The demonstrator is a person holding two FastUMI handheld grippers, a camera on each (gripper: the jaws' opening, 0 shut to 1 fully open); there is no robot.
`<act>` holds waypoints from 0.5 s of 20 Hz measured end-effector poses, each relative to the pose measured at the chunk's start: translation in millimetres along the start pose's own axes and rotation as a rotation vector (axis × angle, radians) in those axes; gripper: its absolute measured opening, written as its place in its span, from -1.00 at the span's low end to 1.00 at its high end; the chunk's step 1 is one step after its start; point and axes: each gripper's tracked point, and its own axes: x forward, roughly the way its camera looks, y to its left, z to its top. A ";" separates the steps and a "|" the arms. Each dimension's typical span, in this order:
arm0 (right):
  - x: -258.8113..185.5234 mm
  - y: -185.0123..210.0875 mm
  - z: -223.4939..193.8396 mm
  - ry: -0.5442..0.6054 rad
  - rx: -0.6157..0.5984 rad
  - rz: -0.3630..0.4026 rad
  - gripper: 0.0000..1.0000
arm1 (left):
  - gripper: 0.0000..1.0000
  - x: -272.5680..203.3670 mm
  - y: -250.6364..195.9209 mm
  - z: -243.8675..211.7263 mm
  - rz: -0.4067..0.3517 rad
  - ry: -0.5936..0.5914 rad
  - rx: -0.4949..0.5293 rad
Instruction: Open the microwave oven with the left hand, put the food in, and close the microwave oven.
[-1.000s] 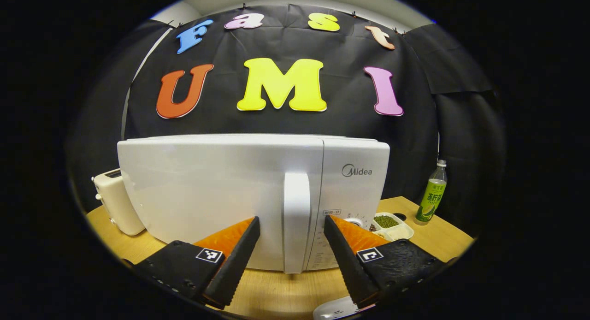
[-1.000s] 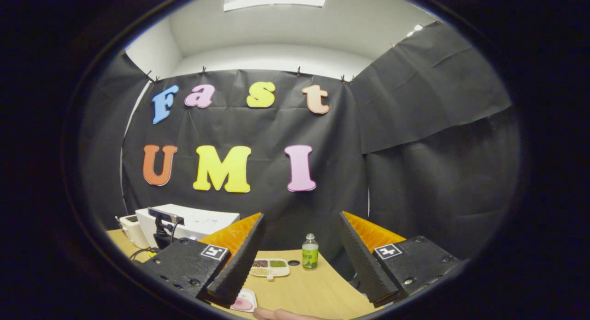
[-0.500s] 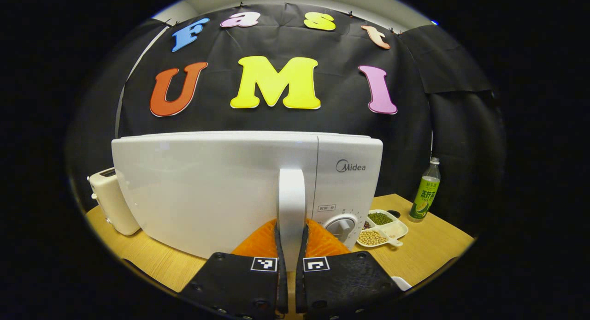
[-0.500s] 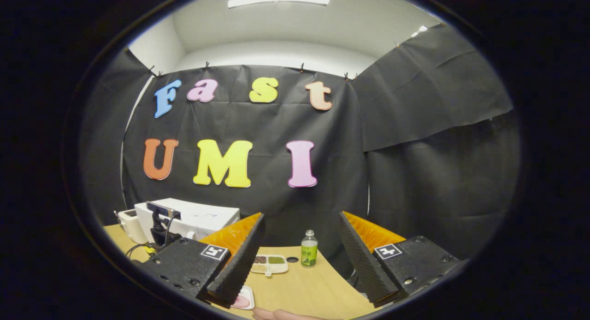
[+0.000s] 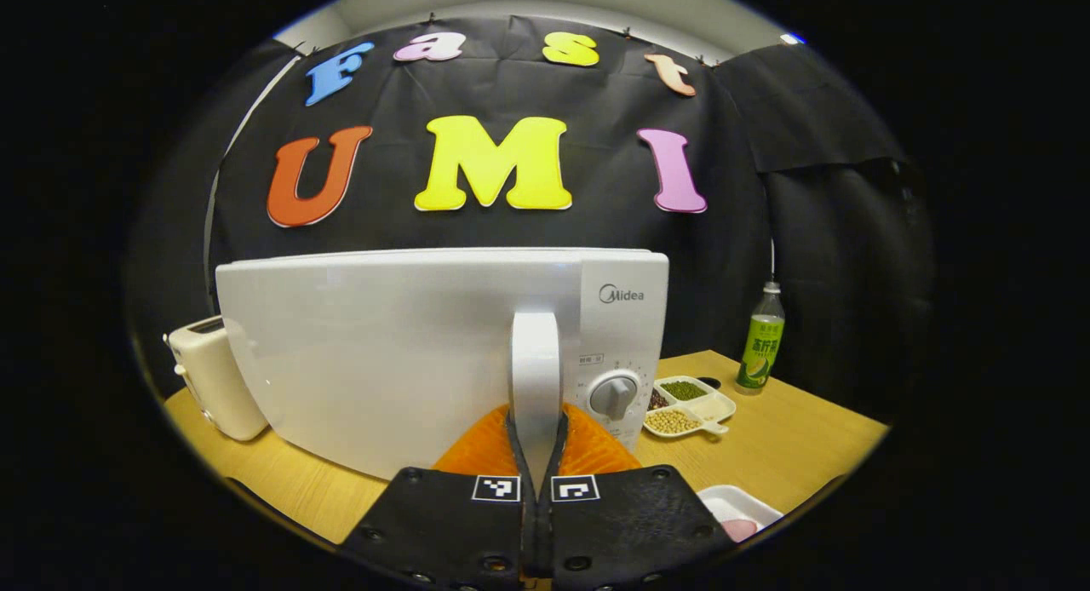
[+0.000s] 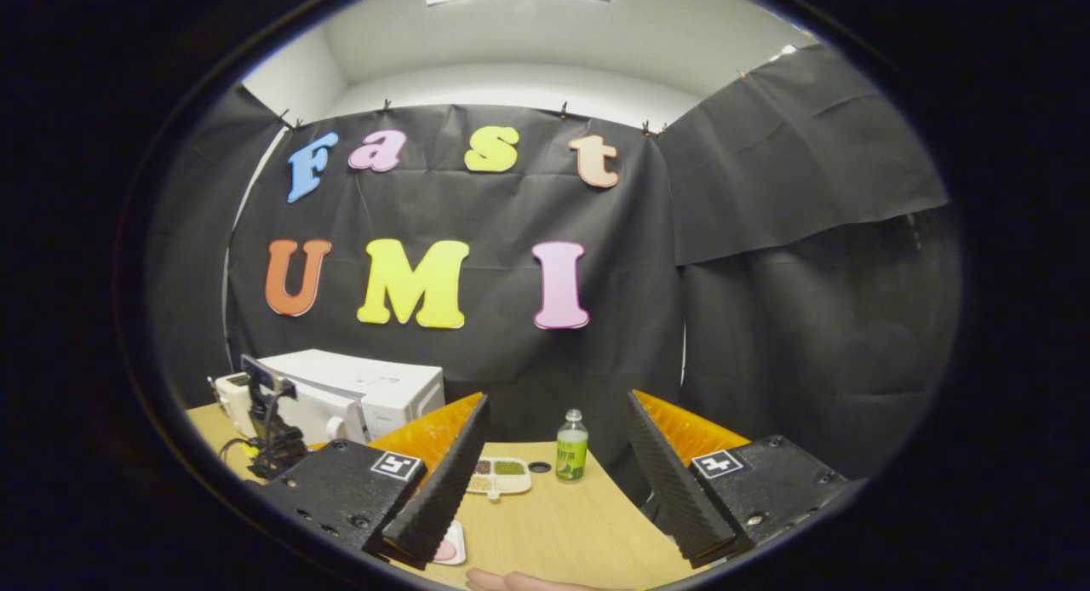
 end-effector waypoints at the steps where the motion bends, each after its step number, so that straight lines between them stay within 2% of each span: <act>1: -1.0 1.5 -1.5 0.002 -0.002 0.003 1.00 | -1.00 -15.8 2.2 -3.2 -0.018 0.000 -0.026; 3: -4.4 3.7 -2.9 0.016 0.000 -0.001 1.00 | -1.00 -46.5 7.2 -6.2 -0.047 -0.003 -0.029; 4: -6.8 6.2 -5.6 0.032 0.001 0.001 0.83 | -1.00 -60.7 13.5 -6.2 -0.052 -0.012 -0.021; 5: -9.9 11.3 -5.0 0.041 0.003 0.011 0.83 | -1.00 -73.3 19.1 -9.2 -0.055 -0.007 -0.019; 6: -13.6 17.6 0.1 0.040 0.005 0.020 1.00 | -1.00 -86.4 25.5 -10.4 -0.056 -0.012 -0.018; 9: -22.7 28.7 13.3 0.018 -0.006 0.022 1.00 | -1.00 -117.3 41.9 -14.5 -0.071 -0.018 -0.007; 10: -27.4 37.5 16.0 0.013 -0.011 0.030 0.83 | -1.00 -127.0 47.6 -16.5 -0.077 -0.018 -0.010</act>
